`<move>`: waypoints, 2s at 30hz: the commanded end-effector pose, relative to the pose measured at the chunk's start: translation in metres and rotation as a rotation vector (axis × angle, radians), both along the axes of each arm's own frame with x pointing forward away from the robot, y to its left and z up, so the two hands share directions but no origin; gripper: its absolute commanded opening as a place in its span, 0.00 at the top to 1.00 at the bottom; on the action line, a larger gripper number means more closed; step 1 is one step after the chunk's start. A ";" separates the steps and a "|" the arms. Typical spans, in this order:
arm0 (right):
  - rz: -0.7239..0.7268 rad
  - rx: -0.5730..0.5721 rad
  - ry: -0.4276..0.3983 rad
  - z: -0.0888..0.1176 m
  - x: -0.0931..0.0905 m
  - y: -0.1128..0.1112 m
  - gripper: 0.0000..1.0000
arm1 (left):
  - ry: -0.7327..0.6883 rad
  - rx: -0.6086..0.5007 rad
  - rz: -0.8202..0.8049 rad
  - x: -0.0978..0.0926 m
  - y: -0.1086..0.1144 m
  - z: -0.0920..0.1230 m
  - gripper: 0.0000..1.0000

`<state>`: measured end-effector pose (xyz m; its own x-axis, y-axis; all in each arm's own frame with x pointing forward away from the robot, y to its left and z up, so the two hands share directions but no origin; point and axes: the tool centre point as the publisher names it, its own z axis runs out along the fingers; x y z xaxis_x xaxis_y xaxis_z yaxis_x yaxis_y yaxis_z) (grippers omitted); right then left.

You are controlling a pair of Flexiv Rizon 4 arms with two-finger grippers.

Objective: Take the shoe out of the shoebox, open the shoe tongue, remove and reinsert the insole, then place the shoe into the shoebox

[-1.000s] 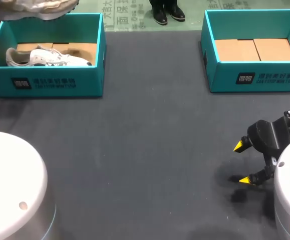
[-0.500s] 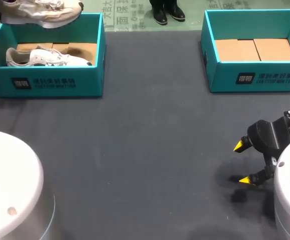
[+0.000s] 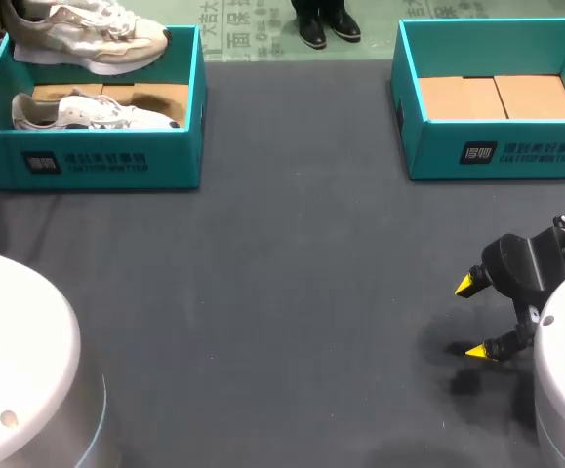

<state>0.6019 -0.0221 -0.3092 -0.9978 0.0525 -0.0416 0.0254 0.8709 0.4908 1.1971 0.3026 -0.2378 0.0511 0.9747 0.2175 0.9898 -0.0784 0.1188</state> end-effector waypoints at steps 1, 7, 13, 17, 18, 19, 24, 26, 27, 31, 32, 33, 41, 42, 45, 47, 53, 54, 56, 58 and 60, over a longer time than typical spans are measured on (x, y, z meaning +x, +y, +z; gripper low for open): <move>-0.002 -0.001 -0.003 0.001 -0.003 0.000 0.00 | 0.020 0.007 0.005 0.007 -0.003 -0.009 1.00; -0.002 -0.001 -0.003 0.001 -0.003 0.000 0.00 | 0.036 0.017 0.027 0.011 -0.003 -0.021 1.00; -0.002 -0.001 -0.003 0.001 -0.003 0.000 0.00 | 0.052 0.028 0.048 0.015 -0.007 -0.036 1.00; -0.002 -0.001 -0.003 0.001 -0.003 0.000 0.00 | 0.062 0.034 0.057 0.017 -0.008 -0.046 1.00; -0.002 -0.001 -0.003 0.001 -0.003 0.000 0.00 | 0.064 0.034 0.057 0.017 -0.008 -0.048 1.00; -0.002 -0.001 -0.003 0.001 -0.003 0.000 0.00 | 0.065 0.035 0.059 0.017 -0.008 -0.050 1.00; -0.002 -0.001 -0.003 0.001 -0.003 0.000 0.00 | 0.070 0.041 0.061 0.018 -0.008 -0.060 1.00; -0.002 -0.001 -0.003 0.001 -0.003 0.000 0.00 | 0.071 0.042 0.062 0.017 -0.008 -0.064 1.00; -0.002 -0.001 -0.003 0.001 -0.003 0.000 0.00 | 0.072 0.042 0.062 0.017 -0.008 -0.066 1.00; -0.002 -0.001 -0.003 0.001 -0.003 0.000 0.00 | 0.073 0.036 0.060 0.016 -0.008 -0.073 1.00; -0.002 -0.001 -0.003 0.001 -0.003 0.000 0.00 | 0.072 0.034 0.061 0.016 -0.008 -0.074 1.00; -0.002 -0.001 -0.003 0.001 -0.003 0.000 0.00 | 0.072 0.032 0.062 0.016 -0.009 -0.076 1.00; -0.002 -0.001 -0.003 0.001 -0.003 0.000 0.00 | 0.069 0.029 0.062 0.014 -0.010 -0.090 1.00; -0.002 -0.001 -0.003 0.001 -0.003 0.000 0.00 | 0.068 0.028 0.062 0.013 -0.010 -0.092 1.00; -0.002 -0.001 -0.003 0.001 -0.003 0.000 0.00 | 0.068 0.023 0.064 0.013 -0.010 -0.098 1.00; -0.002 -0.001 -0.003 0.001 -0.003 0.000 0.00 | 0.076 0.013 0.067 0.014 -0.009 -0.101 1.00; -0.002 -0.001 -0.003 0.001 -0.003 0.000 0.00 | 0.078 0.004 0.076 0.014 -0.010 -0.110 1.00; -0.002 -0.001 -0.003 0.001 -0.003 0.000 0.00 | 0.079 0.003 0.078 0.013 -0.010 -0.111 1.00; -0.002 -0.001 -0.003 0.001 -0.003 0.000 0.00 | 0.075 0.000 0.079 0.013 -0.010 -0.113 1.00; -0.002 -0.001 -0.003 0.001 -0.003 0.000 0.00 | 0.065 -0.011 0.090 0.013 -0.010 -0.115 1.00; -0.002 -0.001 -0.003 0.001 -0.003 0.000 0.00 | 0.067 -0.025 0.102 0.013 -0.010 -0.117 1.00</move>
